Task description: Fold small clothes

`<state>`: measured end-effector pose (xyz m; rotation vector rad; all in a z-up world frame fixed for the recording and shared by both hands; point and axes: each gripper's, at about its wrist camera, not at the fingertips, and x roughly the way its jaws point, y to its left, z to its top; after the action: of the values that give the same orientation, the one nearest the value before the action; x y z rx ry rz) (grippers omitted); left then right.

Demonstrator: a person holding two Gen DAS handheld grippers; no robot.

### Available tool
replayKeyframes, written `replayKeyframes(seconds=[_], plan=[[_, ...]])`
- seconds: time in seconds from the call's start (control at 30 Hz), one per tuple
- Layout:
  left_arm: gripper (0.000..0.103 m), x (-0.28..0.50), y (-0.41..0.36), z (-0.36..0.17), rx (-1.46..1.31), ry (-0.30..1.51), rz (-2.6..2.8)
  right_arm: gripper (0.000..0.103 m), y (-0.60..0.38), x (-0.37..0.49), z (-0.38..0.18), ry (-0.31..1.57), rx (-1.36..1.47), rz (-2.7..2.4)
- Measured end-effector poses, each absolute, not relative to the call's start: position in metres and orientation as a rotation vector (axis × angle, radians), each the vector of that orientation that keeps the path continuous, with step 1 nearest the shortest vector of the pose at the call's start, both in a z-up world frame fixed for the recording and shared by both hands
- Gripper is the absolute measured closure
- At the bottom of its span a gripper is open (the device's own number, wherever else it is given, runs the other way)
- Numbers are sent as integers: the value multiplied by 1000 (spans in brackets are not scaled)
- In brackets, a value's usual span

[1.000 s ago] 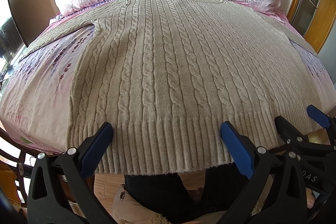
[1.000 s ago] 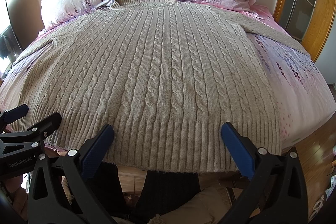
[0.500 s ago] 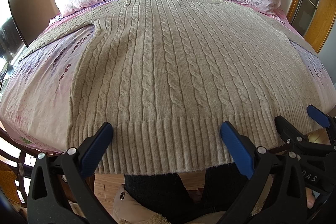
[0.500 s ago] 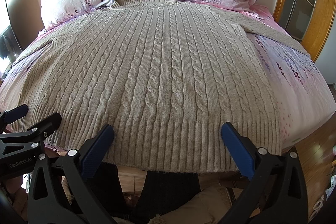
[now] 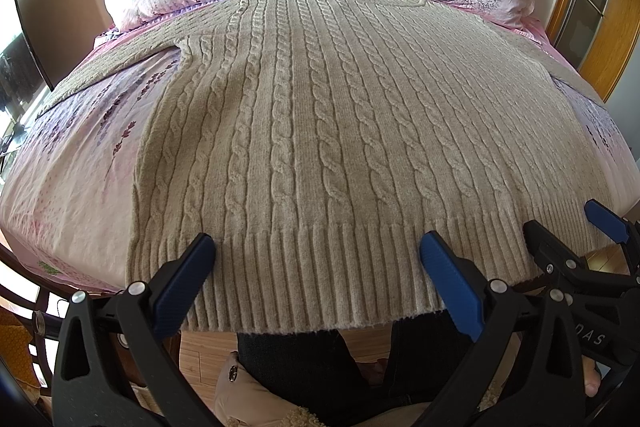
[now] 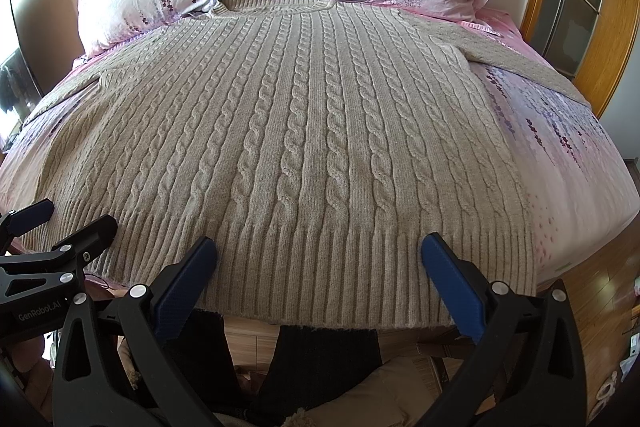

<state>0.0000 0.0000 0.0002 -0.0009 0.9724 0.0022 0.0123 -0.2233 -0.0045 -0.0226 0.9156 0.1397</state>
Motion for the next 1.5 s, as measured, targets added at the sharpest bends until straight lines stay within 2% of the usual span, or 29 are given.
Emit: replayKeyframes(seconds=[0.5,0.8,1.03,1.13,1.17,1.23,1.3,1.4,1.5], plan=[[2,0,1,0,2,977,-4,1,-224,14,-3,920,-27,149],[2,12,7,6,-9,971,-38,1,-234,17,-6,850,-40,247],[2,43,28,24,-68,893,-57,1,-290,61,16,798,120,206],[2,59,33,35,-70,836,-87,9,-325,90,31,778,215,151],[2,65,33,38,-81,820,-106,16,-342,104,36,778,262,126],[2,80,38,44,-113,803,-141,22,-371,129,39,789,352,80],[2,94,42,48,-138,795,-170,33,-405,158,36,815,464,11],[2,113,40,54,-123,768,-167,43,-456,193,24,848,617,-106],[2,127,37,57,-96,742,-181,47,-500,215,7,867,769,-204]])
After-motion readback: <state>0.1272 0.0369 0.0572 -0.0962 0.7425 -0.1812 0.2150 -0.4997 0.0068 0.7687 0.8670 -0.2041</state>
